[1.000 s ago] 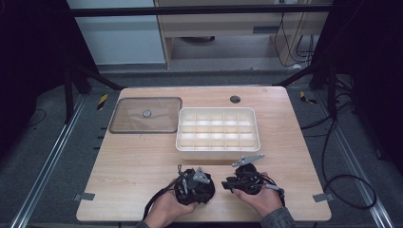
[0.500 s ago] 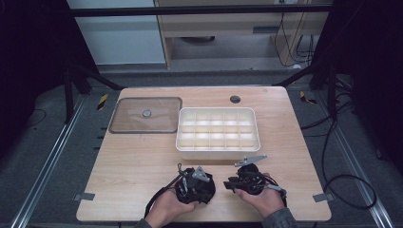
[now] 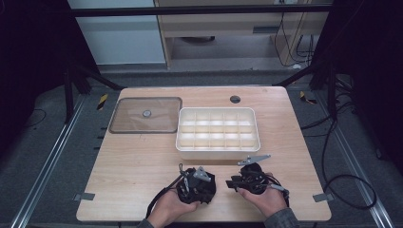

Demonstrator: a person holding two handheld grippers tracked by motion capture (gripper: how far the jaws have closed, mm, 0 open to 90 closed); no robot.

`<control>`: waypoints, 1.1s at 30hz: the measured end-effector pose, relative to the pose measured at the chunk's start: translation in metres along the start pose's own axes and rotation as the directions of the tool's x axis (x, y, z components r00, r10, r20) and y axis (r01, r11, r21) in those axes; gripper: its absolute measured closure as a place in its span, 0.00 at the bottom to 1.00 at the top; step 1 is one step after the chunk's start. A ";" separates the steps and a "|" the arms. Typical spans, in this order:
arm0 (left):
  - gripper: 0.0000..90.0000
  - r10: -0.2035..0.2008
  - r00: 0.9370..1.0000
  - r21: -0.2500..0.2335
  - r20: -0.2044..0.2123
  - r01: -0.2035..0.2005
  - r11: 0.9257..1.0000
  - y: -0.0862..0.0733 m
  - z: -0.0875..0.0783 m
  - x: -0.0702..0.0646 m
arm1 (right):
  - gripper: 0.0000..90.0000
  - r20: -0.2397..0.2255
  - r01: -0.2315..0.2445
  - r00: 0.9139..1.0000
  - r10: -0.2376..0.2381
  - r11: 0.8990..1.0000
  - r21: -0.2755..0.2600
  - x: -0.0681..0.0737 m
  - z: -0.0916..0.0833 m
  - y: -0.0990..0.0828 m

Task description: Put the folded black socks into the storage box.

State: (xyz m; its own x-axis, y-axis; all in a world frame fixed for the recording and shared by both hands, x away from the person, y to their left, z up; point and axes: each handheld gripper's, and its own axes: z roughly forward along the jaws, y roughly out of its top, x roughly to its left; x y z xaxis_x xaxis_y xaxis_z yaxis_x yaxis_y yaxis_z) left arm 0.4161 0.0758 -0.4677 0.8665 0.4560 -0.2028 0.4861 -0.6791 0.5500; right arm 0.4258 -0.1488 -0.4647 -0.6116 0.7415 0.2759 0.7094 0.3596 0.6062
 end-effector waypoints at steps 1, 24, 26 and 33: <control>0.92 0.000 1.000 -0.001 -0.003 0.000 1.000 0.000 0.000 -0.001 | 0.74 0.001 0.003 1.000 -0.003 1.000 -0.002 0.000 0.000 0.000; 0.92 -0.008 1.000 -0.023 0.006 0.008 1.000 -0.002 0.007 -0.003 | 0.71 0.001 -0.007 1.000 0.007 1.000 -0.003 -0.001 -0.002 -0.001; 0.91 -0.012 1.000 -0.024 0.004 0.012 1.000 -0.002 0.006 -0.004 | 0.70 -0.002 -0.007 1.000 0.007 1.000 -0.004 -0.001 -0.002 -0.001; 0.87 -0.025 0.999 -0.037 -0.028 0.024 0.999 0.001 -0.004 0.000 | 0.70 0.005 -0.008 1.000 0.008 1.000 -0.004 -0.003 -0.003 -0.001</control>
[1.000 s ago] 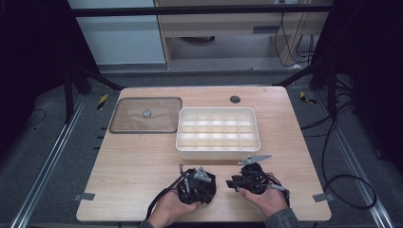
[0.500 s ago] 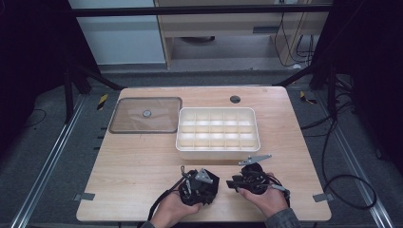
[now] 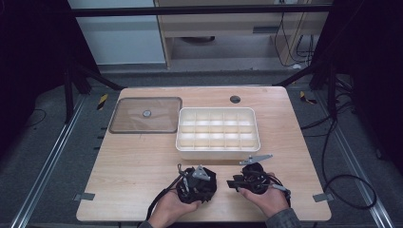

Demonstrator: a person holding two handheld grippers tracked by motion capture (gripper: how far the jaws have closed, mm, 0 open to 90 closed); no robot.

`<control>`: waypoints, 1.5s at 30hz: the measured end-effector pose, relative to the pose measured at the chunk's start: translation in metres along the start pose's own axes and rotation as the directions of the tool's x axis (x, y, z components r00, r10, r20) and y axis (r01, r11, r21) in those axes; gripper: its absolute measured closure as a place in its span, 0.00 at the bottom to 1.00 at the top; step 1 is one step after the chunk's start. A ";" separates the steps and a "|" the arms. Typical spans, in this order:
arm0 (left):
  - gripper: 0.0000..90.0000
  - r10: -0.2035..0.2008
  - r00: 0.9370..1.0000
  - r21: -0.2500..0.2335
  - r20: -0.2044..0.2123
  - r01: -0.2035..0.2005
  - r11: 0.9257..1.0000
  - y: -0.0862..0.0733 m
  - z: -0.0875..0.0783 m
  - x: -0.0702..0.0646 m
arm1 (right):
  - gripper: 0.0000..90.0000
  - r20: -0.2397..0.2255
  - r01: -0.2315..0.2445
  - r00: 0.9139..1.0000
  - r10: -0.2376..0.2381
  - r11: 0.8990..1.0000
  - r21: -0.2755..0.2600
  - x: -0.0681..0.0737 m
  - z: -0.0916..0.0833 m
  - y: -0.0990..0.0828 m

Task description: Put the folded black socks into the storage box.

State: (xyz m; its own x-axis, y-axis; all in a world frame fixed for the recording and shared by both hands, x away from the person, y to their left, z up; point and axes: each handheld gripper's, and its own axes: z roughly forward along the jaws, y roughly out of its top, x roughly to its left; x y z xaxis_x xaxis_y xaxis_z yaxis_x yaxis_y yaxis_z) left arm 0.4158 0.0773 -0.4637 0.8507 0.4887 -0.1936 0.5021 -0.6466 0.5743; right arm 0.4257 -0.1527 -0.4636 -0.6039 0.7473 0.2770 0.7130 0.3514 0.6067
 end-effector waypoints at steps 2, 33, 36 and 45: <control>0.85 -0.005 1.000 -0.008 -0.007 0.004 1.000 0.001 -0.002 0.001 | 0.69 -0.005 0.001 1.000 -0.001 1.000 -0.001 0.001 0.001 0.000; 0.67 -0.026 0.998 -0.097 -0.058 0.020 0.995 0.013 -0.024 0.009 | 0.63 0.006 -0.006 1.000 0.006 1.000 -0.009 -0.002 -0.002 0.002; 0.65 -0.027 0.998 -0.106 -0.058 0.021 0.994 0.013 -0.026 0.009 | 0.62 0.006 -0.009 1.000 0.009 1.000 -0.008 -0.001 -0.002 0.002; 0.49 -0.031 0.989 -0.162 -0.146 0.007 0.987 0.014 -0.052 0.013 | 0.57 0.015 -0.004 1.000 0.005 1.000 -0.030 0.008 -0.011 0.011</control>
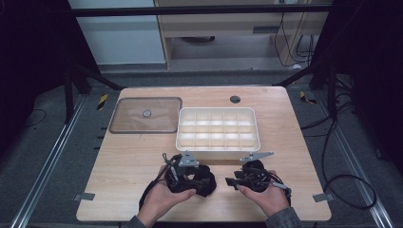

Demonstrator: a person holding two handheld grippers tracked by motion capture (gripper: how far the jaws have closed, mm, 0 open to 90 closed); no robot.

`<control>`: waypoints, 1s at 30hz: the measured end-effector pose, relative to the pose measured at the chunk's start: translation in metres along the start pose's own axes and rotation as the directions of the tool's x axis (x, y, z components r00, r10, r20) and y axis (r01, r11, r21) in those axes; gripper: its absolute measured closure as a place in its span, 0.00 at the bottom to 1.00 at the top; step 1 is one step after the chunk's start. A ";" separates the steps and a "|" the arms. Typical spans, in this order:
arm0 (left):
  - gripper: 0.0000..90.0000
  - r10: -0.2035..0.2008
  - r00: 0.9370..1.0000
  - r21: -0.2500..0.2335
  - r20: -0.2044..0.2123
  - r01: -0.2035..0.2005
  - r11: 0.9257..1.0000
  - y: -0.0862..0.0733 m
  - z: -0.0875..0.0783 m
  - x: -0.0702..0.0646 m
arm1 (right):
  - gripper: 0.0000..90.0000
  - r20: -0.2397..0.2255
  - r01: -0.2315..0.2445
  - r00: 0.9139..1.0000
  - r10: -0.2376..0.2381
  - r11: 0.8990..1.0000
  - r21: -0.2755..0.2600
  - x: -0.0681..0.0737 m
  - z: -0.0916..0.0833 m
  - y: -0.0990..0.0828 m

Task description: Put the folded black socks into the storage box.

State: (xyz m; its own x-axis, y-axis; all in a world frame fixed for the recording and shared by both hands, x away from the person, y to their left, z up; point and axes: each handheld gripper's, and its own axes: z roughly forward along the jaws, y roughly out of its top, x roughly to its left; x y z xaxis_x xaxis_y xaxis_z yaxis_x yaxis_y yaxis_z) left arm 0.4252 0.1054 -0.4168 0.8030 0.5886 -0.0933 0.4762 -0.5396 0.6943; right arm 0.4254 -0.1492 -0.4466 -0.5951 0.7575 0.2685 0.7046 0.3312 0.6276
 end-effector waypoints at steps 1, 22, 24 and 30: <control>0.47 -0.003 1.000 -0.004 -0.015 0.003 1.000 -0.001 -0.004 0.003 | 0.57 -0.001 0.004 1.000 -0.004 1.000 -0.004 0.002 -0.001 0.002; 0.58 -0.149 0.989 -0.002 0.008 0.149 0.989 -0.057 -0.011 0.049 | 0.47 0.001 -0.021 1.000 0.021 0.999 0.032 0.053 0.064 0.059; 0.63 -0.142 0.990 0.005 0.018 0.142 0.990 -0.057 -0.009 0.046 | 0.47 0.009 -0.021 1.000 0.021 0.999 0.041 0.051 0.063 0.057; 0.64 -0.126 0.992 0.016 0.008 0.125 0.992 -0.052 -0.001 0.040 | 0.47 0.011 -0.023 1.000 0.023 0.999 0.042 0.046 0.060 0.053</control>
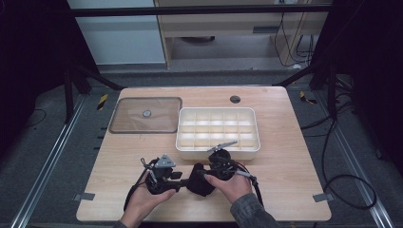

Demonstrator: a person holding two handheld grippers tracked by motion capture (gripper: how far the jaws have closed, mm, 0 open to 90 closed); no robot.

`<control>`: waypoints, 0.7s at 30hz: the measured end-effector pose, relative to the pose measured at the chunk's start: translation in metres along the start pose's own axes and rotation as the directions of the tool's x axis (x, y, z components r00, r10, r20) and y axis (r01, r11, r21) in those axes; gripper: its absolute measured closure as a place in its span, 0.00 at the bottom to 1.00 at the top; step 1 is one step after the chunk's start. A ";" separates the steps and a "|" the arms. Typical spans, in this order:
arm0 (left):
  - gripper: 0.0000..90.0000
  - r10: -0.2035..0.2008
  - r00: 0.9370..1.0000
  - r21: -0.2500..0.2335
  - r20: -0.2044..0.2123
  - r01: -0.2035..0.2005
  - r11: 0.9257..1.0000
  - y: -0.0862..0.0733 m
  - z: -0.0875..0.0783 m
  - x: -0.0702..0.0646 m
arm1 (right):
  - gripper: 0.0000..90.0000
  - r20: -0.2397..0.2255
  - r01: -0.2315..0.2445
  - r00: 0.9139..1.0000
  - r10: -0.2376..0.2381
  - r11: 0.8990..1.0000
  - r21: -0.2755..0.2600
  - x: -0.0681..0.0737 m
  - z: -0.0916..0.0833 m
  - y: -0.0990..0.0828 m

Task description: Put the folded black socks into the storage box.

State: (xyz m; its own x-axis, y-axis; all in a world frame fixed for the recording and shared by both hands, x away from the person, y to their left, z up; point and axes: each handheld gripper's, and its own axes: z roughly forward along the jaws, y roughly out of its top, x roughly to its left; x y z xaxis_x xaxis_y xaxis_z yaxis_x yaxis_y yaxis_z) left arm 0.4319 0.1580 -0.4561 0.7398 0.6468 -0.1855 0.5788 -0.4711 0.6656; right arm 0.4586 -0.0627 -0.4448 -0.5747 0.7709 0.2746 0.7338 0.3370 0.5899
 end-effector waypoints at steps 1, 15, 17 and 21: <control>0.64 0.000 1.000 0.000 0.000 0.000 1.000 0.000 0.000 0.000 | 0.47 0.000 0.000 1.000 0.000 1.000 0.000 0.000 0.000 0.000; 0.65 0.018 1.000 0.036 0.025 -0.019 0.999 0.000 0.024 -0.015 | 0.47 -0.006 -0.017 1.000 0.017 1.000 -0.002 -0.005 -0.001 -0.006; 0.65 0.020 0.999 0.039 0.026 -0.021 0.999 0.000 0.026 -0.016 | 0.46 -0.011 -0.020 1.000 0.020 1.000 -0.004 -0.004 -0.001 -0.005; 0.65 0.018 0.999 0.036 0.030 -0.019 0.999 -0.001 0.028 -0.017 | 0.45 -0.012 -0.014 1.000 0.014 1.000 -0.006 -0.001 0.000 -0.004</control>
State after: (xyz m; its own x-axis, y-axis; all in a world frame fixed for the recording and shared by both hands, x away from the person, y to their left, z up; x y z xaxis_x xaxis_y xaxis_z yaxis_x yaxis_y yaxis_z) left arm 0.4283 0.1306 -0.4741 0.7600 0.6200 -0.1951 0.5765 -0.5045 0.6427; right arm 0.4565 -0.0649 -0.4476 -0.5683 0.7693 0.2918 0.7398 0.3225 0.5905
